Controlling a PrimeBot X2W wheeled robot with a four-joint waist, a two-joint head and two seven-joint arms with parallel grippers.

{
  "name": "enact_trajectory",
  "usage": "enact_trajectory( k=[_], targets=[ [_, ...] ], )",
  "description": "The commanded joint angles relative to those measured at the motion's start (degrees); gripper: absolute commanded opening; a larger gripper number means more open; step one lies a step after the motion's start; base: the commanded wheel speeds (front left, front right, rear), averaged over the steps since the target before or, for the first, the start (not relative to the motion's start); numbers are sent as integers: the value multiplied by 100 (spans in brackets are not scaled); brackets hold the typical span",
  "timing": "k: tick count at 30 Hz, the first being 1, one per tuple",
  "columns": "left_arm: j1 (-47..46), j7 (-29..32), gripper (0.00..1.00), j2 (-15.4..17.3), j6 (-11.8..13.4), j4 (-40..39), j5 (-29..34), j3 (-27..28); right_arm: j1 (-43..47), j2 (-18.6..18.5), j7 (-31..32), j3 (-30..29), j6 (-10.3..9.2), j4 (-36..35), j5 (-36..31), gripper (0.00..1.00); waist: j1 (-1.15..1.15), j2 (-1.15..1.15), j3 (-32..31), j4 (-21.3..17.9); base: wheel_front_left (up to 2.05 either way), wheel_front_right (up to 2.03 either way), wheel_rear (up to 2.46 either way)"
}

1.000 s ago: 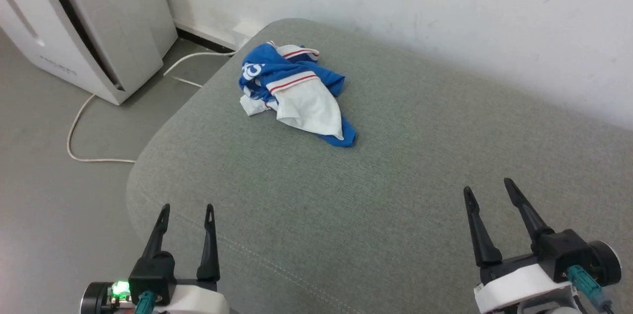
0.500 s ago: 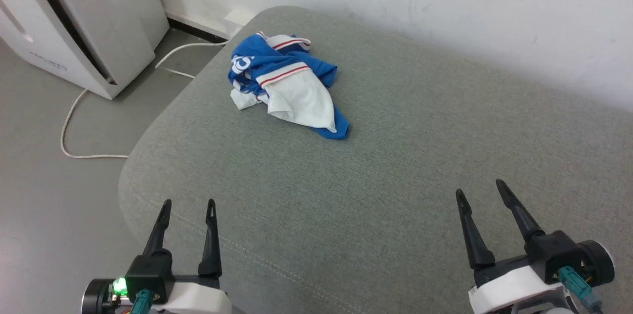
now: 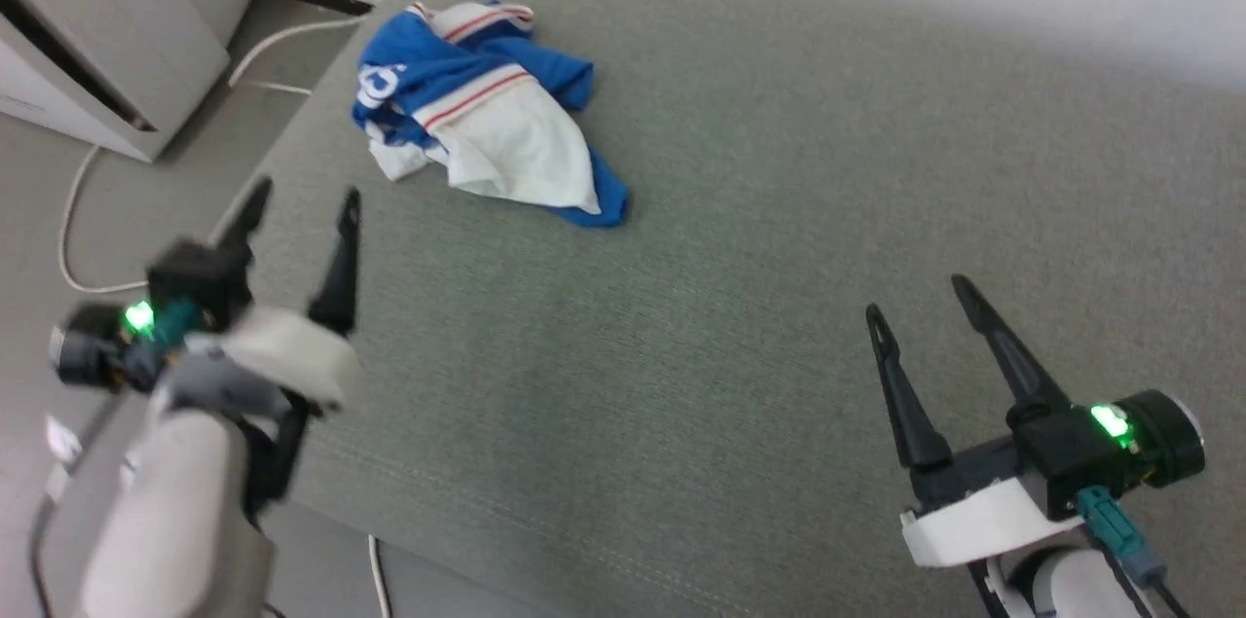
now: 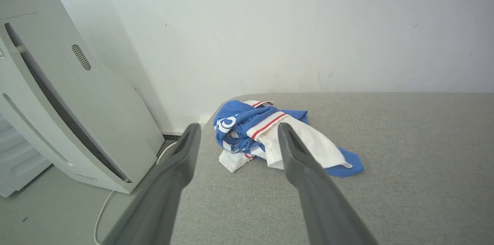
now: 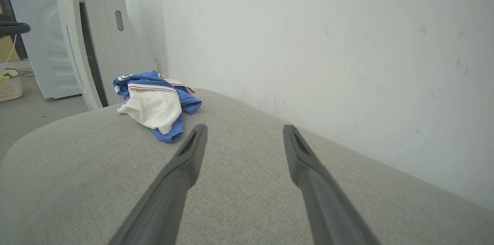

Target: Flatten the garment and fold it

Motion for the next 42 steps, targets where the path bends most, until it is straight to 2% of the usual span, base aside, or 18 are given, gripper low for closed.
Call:
enact_trajectory(
  k=[1,7,10,13,19,22,26,30,31,32,35,42],
  targets=[
    [-406,278,100,231,-91,159,-51,88,-151,-14,-1,29,-12,-133,-59,100,-1,0,787,-625,0,0,0],
    [-1690,1146,100,987,-383,891,-276,229,-392,-115,102,196,-12,-533,-128,100,-1,0,1490,-1090,0,0,0],
    [-2235,1548,100,1345,-496,1310,-492,75,-534,-172,141,227,-12,-688,-148,100,-1,0,1788,-1298,0,0,0],
    [-2695,1868,100,1721,-534,1618,-805,-339,-686,-192,147,234,-12,-809,-136,100,-1,0,2044,-1482,0,0,0],
    [-3304,2631,100,2540,-539,1964,-2108,-1540,-894,-182,135,342,-12,-933,-127,100,-1,0,2377,-1807,0,0,0],
    [-3492,3036,100,2944,-539,2131,-2511,-1945,-962,-152,123,334,-12,-984,-116,100,-1,0,2501,-1932,0,0,0],
    [-3592,3328,100,3194,-540,2350,-3105,-2220,-993,-121,99,323,-12,-997,-117,100,-1,0,2607,-2031,0,0,0],
    [-3499,3393,100,3253,-540,2575,-3563,-2432,-1003,-104,84,284,-12,-970,-120,100,-1,0,2669,-2055,0,0,0],
    [-3466,3445,89,3240,-540,2625,-3702,-2476,-1013,-101,80,281,-12,-959,-123,100,-1,0,2675,-2058,0,0,0],
    [-3437,3497,0,3240,-540,2644,-3829,-2540,-1023,-99,76,274,-12,-944,-124,100,-1,0,2671,-2056,0,0,0],
    [-3405,3530,0,3283,-540,2602,-4102,-2733,-1042,-92,67,245,-12,-879,-135,100,-1,0,2592,-2028,0,0,0],
    [-3629,2647,0,3375,-506,2796,-3926,-2855,-985,-80,60,131,-12,-699,-138,100,-1,0,2144,-1908,0,0,0]
  ],
)
